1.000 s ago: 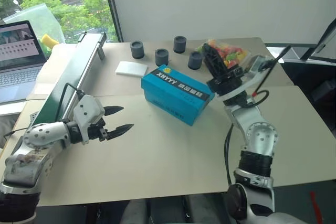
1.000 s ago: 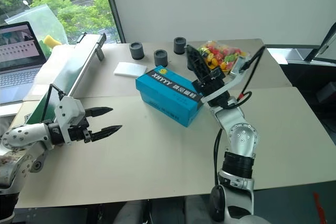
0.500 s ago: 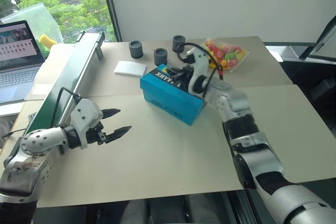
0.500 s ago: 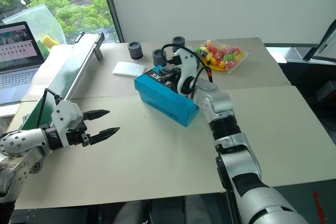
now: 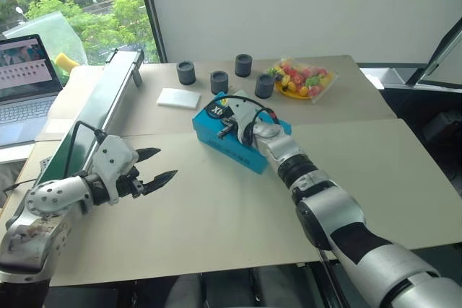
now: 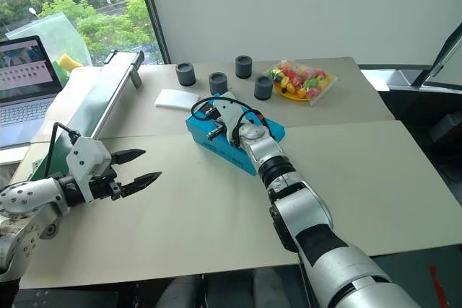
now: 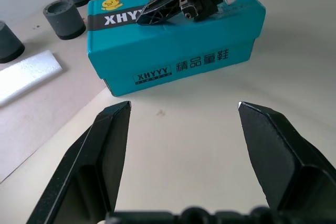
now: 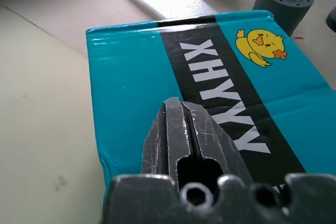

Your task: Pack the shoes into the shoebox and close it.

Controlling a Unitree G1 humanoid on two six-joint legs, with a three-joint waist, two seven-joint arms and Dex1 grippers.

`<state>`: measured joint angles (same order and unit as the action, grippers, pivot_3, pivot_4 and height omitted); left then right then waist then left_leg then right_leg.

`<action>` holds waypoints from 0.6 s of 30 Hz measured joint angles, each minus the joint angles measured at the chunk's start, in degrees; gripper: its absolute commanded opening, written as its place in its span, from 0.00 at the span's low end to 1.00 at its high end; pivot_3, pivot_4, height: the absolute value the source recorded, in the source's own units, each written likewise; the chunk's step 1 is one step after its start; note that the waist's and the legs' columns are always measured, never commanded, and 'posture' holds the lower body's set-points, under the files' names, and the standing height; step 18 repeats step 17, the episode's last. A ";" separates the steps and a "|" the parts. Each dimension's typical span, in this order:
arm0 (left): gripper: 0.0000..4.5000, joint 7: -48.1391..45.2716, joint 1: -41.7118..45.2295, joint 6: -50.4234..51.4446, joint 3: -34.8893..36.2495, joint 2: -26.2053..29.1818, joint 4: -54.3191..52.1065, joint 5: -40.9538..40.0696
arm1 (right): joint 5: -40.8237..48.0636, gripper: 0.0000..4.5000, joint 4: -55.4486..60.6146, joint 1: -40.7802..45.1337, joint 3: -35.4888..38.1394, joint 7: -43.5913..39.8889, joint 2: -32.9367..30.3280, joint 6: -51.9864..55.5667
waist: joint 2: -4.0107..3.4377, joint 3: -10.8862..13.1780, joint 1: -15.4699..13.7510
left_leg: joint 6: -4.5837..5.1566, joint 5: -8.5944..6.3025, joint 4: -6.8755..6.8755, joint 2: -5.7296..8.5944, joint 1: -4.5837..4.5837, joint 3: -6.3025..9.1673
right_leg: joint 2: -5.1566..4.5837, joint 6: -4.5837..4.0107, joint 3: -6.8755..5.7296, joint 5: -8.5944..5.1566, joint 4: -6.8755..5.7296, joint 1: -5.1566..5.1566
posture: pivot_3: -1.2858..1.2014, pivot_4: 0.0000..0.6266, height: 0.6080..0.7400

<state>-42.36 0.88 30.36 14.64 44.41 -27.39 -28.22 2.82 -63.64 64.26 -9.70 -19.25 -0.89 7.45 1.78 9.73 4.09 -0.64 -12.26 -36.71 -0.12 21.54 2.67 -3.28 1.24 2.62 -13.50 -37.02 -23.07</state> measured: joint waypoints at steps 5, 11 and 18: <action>0.77 5.68 1.14 2.26 2.08 -3.10 -1.33 -0.82 | 3.12 0.01 0.85 -0.21 6.73 -0.14 -0.16 1.18 | 0.00 0.00 -0.09 | 0.00 0.00 -0.01 0.02 0.13 0.08 | 0.00 0.00 -0.01 0.00 -0.02 -0.09 | 0.52 0.24 0.97; 0.77 14.56 -2.23 5.67 4.65 -10.58 -6.13 -1.83 | 18.29 0.01 30.32 -6.88 19.88 -2.61 -8.46 21.97 | -0.05 0.06 -1.65 | 0.01 0.01 -0.19 -0.01 1.79 0.32 | -0.15 0.13 -0.12 0.07 -0.21 -1.50 | 0.52 0.24 0.97; 0.77 22.71 -3.94 7.25 3.87 -17.83 -8.47 -1.54 | 23.00 0.01 50.30 -14.56 23.23 -0.62 -14.95 34.05 | -0.04 0.05 -1.82 | 0.03 -0.03 -0.16 0.06 1.62 0.14 | -0.22 0.14 -0.10 0.07 0.09 -1.31 | 0.52 0.24 0.97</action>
